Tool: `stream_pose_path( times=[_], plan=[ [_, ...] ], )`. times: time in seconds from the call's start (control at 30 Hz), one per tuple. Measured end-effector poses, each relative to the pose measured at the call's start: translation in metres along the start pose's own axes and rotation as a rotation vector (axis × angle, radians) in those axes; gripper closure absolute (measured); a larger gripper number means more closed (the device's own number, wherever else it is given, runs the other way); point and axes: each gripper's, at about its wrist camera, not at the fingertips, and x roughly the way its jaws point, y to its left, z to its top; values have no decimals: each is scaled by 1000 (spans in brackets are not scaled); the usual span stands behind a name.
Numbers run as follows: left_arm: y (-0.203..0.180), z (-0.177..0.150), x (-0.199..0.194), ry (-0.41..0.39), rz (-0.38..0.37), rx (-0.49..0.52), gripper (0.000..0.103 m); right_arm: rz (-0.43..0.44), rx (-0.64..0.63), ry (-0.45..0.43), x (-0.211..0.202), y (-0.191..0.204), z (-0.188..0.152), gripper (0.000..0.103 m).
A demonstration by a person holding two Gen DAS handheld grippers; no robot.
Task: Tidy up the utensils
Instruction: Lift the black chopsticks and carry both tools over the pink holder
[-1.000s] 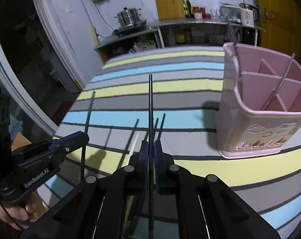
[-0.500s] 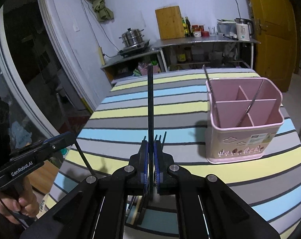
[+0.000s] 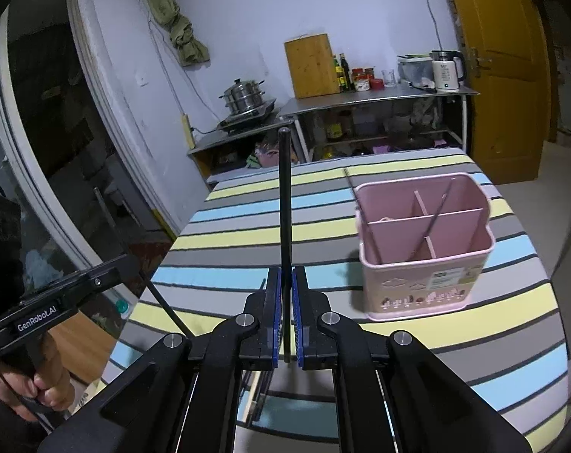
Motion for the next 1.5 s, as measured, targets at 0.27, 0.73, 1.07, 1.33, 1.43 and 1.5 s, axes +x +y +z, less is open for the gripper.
stream_pose_path(
  times=[0.27,0.73,1.07,1.33,1.43,1.5],
  plan=[
    [-27,14,28,22,-51,40,98,-58,45,-35,-22,-33,7,97],
    [-85,75,62,-21,-141,88,98,-123,85,-140,-57,-76,50,97],
    [-100,118,80,-94,-143,99,98,-137,99,-211,-58,-89,88,97],
    [-87,111,115,-74,-133,65,98,-142,130,-168,-24,-103,84,97],
    [-80,103,126,-61,-130,57,98,-143,137,-141,-11,-109,77,97],
    [-77,98,133,-51,-130,54,98,-145,141,-123,-4,-112,71,97]
  ],
)
